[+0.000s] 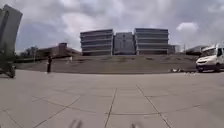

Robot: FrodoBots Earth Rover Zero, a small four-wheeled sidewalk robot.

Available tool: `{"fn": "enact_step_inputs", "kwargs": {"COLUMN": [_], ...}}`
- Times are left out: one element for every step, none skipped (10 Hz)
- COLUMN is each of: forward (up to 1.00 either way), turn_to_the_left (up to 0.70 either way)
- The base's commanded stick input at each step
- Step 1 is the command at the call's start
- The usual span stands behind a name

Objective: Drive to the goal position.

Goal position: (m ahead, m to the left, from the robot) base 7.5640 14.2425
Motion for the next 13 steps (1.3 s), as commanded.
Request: {"fn": "enact_step_inputs", "kwargs": {"forward": [0.85, 0.85, 0.85, 0.85, 0.85, 0.85, 0.85, 0.85, 0.85, 0.85, 0.85, 0.85, 0.85], "turn_to_the_left": [0.00, 0.00, 0.00, 0.00, 0.00, 0.00, 0.13, 0.29, 0.32, 0.32, 0.32, 0.32, 0.19]}}
